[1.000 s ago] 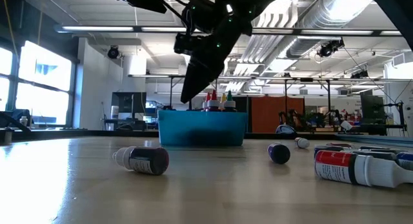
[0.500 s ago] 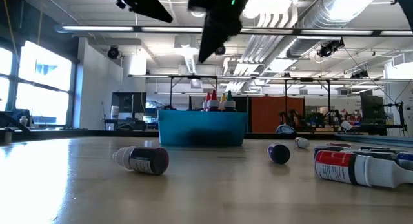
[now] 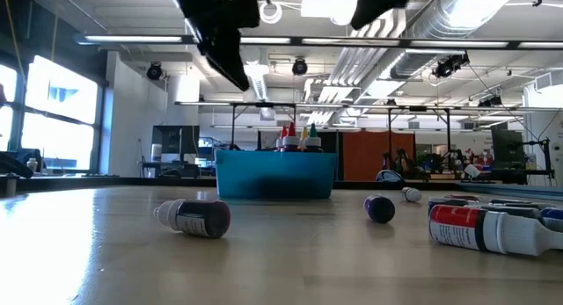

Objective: Pick & Place food coloring
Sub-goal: Adjust the yellow food coloring bottle in the bin

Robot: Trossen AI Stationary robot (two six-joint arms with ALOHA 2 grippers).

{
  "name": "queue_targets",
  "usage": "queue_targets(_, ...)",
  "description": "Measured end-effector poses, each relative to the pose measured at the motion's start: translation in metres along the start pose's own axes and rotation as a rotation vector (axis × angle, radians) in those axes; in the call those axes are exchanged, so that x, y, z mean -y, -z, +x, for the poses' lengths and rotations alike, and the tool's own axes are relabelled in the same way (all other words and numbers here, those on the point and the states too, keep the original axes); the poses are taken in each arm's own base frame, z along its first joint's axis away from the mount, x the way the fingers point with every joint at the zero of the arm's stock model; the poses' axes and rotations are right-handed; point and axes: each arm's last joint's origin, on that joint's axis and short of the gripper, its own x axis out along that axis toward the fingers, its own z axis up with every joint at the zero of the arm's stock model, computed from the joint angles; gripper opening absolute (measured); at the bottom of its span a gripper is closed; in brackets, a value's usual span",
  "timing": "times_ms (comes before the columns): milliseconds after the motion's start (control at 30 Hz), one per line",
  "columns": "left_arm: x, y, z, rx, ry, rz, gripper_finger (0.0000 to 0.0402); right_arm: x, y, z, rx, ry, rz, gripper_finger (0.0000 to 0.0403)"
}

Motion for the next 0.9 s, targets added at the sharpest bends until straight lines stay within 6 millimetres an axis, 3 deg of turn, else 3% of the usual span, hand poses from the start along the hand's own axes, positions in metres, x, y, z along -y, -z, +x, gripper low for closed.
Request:
queue_targets(233,0.001,-0.026,0.036,-0.183,0.086,0.024,0.0143,-0.004,0.08,0.026,0.215,-0.091,0.165,0.0099)
queue_targets(433,0.003,-0.021,0.061,-0.283,0.09,0.025,0.0143,-0.003,0.123,0.033,0.341,-0.157,0.19,0.0099)
queue_targets(633,0.005,-0.019,0.084,-0.312,0.077,-0.041,0.0143,0.009,0.129,0.016,0.466,-0.12,0.162,0.0099)
queue_targets(900,0.004,-0.009,0.112,-0.393,0.084,-0.056,0.0143,0.011,0.132,0.009,0.463,-0.147,0.165,0.0099)
